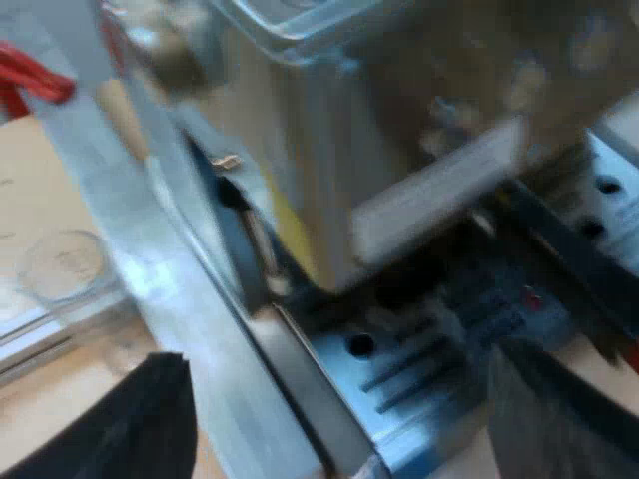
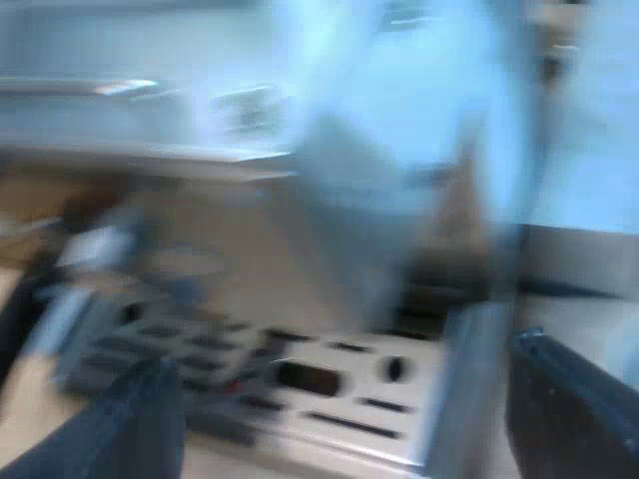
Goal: Put the handle in the coffee machine
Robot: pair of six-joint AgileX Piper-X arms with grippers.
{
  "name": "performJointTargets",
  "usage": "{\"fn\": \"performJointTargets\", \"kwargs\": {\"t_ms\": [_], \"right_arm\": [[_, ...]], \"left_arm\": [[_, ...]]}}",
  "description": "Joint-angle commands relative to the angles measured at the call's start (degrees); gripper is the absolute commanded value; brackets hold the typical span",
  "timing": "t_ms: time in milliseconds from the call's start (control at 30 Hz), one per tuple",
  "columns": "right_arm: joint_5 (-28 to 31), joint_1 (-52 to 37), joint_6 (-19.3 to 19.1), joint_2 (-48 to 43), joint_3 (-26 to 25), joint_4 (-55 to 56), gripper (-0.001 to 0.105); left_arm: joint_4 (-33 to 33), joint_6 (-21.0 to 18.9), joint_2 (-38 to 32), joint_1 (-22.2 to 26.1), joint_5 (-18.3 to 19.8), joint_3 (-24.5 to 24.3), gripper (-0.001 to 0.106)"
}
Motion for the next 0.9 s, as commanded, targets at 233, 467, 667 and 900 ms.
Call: {"fn": "performJointTargets", "kwargs": {"t_ms": [233,467,667,900], "right_arm": [[-3.23,-16.01,-4.97,-2.96,-0.81,4.85,0.068],[-3.0,-21.73,-11.61,-9.12,-0.81,6.85,0.068],[-3.05,-21.72,-16.77,-16.43,-0.81,8.66,0.068],[-3.41,-21.72,-17.57,-25.49,-0.2,11.19,0.068]], "left_arm": [[-1.23,-3.57,-0.18,0.01,-13.33,-3.86,0.064],[-0.24,-3.57,-4.67,0.01,-17.28,-5.47,0.064],[0.18,-3.57,-13.1,0.01,-18.67,-5.47,0.064],[6.28,-3.57,-23.67,0.01,-15.59,-5.47,0.064]]}}
